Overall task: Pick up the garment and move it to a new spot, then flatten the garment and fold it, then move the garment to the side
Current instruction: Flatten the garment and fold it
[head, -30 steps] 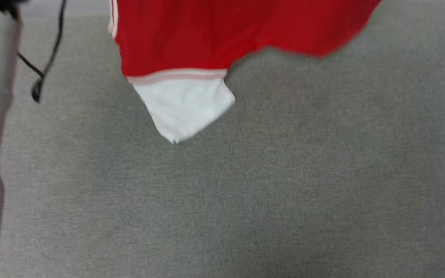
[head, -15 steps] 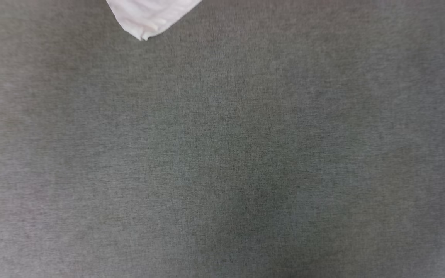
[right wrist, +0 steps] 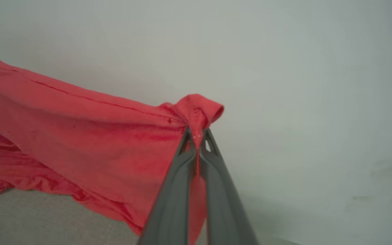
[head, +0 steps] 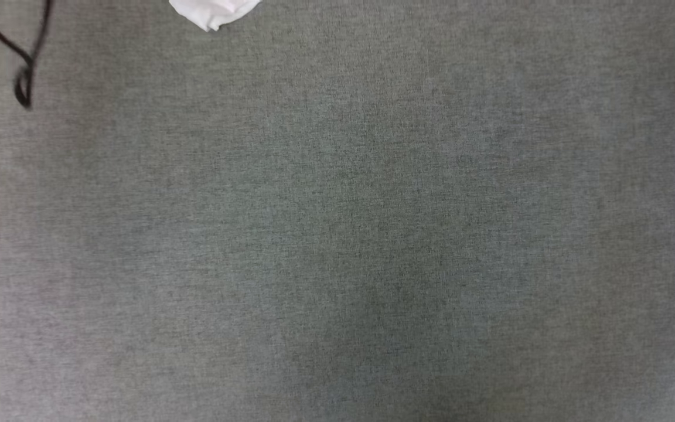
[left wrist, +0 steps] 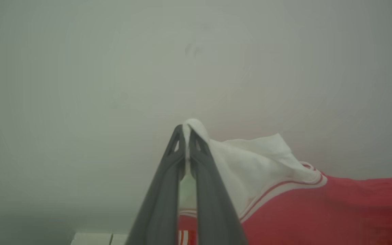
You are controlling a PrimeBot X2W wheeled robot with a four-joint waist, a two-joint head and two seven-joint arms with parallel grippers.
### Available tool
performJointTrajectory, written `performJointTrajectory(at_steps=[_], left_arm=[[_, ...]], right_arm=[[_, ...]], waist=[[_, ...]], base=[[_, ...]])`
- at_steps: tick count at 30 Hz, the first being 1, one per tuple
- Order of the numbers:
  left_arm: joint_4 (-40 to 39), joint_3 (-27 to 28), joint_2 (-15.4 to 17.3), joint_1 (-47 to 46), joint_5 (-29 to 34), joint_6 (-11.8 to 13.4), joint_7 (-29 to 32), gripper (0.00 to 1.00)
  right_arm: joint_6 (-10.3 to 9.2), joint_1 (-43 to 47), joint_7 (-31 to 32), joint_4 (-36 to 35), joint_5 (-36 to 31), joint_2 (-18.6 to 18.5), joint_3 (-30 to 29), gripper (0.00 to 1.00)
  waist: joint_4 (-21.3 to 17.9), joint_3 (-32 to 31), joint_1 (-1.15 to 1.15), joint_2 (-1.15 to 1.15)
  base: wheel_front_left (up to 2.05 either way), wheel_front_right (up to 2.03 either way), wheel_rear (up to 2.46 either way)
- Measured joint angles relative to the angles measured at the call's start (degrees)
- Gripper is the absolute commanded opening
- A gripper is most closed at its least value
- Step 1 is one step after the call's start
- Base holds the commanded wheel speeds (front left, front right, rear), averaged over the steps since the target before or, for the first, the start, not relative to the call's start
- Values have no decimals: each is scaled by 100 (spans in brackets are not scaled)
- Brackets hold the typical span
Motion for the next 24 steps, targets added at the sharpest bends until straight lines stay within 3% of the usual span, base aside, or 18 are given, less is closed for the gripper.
performJointTrajectory(at_steps=[5,16,24], left_arm=[[350,116,-158,680,-380,-210,-2,0],[714,495,-297,3168,-1196,-734,-381,0],[275,687,-93,5394,-1390,-680,-578,0]], right_arm=[[0,766,259,41,694,82,460,0],[1,3055,227,-569,2079,-426,1339,0],[3,4673,120,-1015,2638,-653,1783,0]], waist=[[47,-257,0,0],[234,-1352,-1,0],[271,-2436,-2,0]], base=[[0,0,0],[0,0,0],[0,0,0]])
